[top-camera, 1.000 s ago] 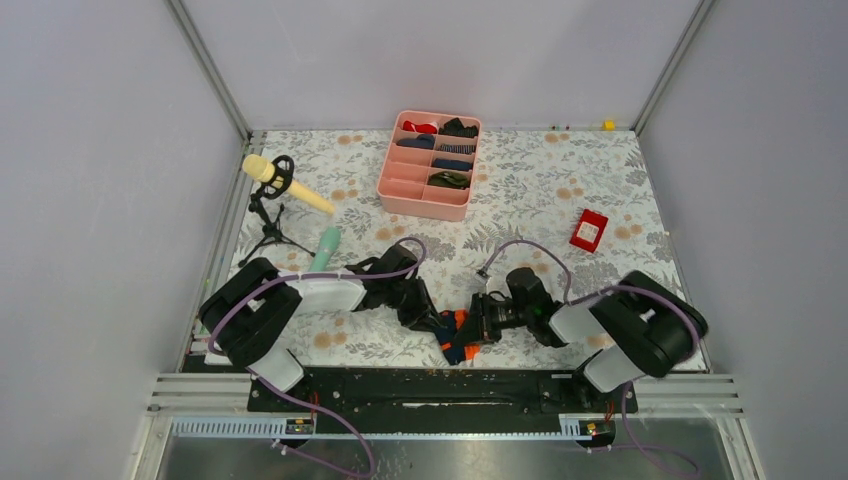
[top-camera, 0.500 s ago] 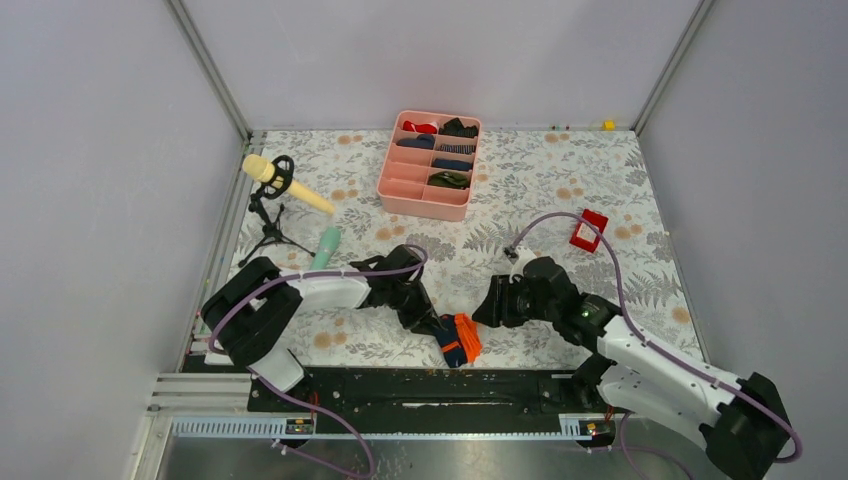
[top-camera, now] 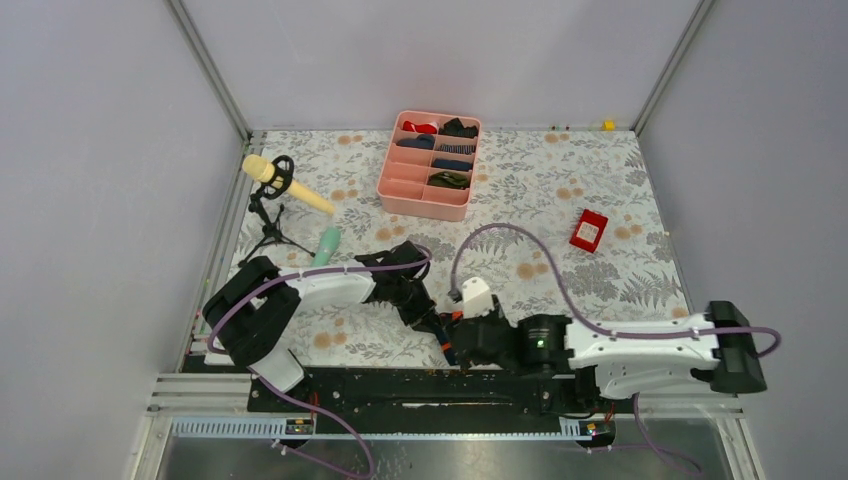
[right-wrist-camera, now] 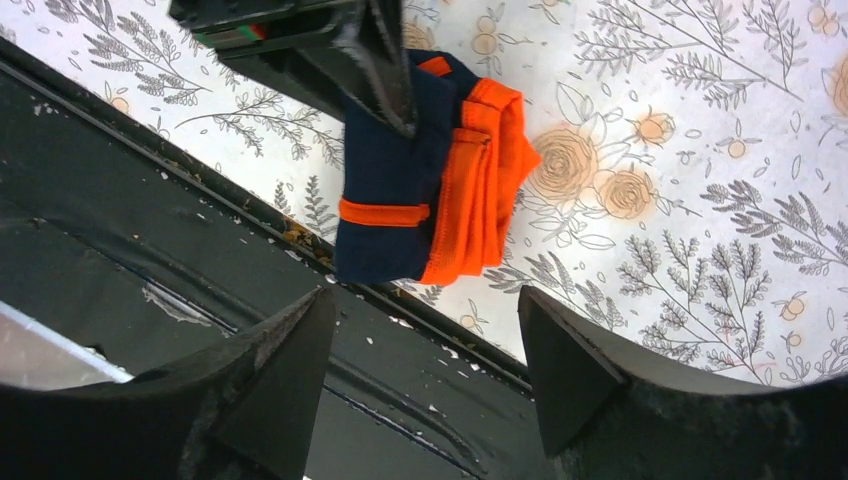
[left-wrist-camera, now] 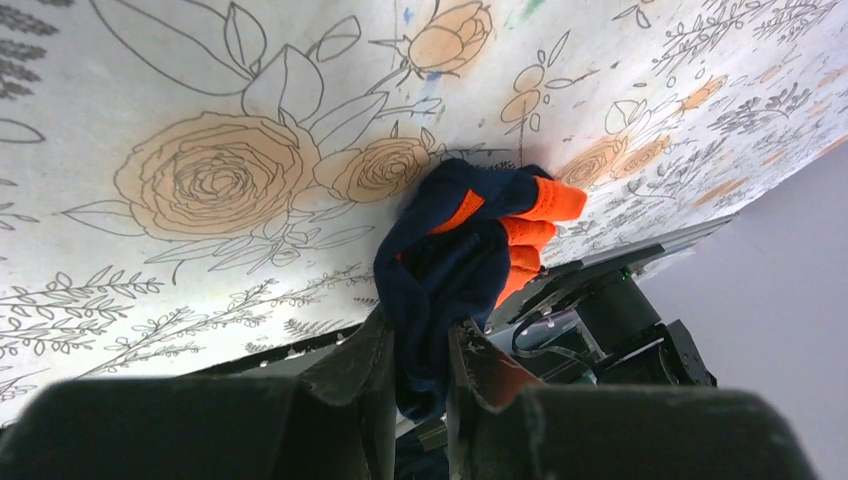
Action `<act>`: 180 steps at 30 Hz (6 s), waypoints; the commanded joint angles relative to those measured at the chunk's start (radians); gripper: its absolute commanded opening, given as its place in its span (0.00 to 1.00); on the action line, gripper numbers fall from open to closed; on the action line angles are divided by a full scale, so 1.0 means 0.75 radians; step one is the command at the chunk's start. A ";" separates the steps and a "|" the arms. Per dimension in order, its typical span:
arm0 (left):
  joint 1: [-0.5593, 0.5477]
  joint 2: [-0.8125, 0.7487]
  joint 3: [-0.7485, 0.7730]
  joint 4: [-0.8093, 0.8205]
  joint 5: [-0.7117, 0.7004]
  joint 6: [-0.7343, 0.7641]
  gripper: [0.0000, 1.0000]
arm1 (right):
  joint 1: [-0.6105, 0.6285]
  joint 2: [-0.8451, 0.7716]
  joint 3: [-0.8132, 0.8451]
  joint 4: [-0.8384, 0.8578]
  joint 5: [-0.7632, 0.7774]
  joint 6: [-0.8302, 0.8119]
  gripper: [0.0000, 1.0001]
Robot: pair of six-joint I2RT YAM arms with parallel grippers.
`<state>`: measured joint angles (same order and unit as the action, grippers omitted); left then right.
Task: Roll the underwear
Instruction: Roll the underwear to the center of the board.
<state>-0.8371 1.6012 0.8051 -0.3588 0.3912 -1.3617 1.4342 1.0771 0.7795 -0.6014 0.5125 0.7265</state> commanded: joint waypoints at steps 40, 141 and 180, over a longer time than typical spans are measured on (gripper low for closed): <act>-0.008 0.020 0.033 0.050 -0.007 -0.077 0.09 | 0.187 0.589 0.152 0.147 0.299 -0.027 0.10; -0.065 0.171 0.022 0.206 0.060 0.239 0.59 | -0.639 -0.639 -0.320 0.125 -0.565 -0.103 0.39; -0.066 0.203 0.057 0.192 0.090 0.237 0.58 | -0.142 0.315 -0.166 0.347 -0.140 -0.075 0.56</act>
<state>-0.8818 1.7363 0.8494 -0.1719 0.4965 -1.2022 1.3064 1.2724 0.6441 -0.3195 0.3542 0.6525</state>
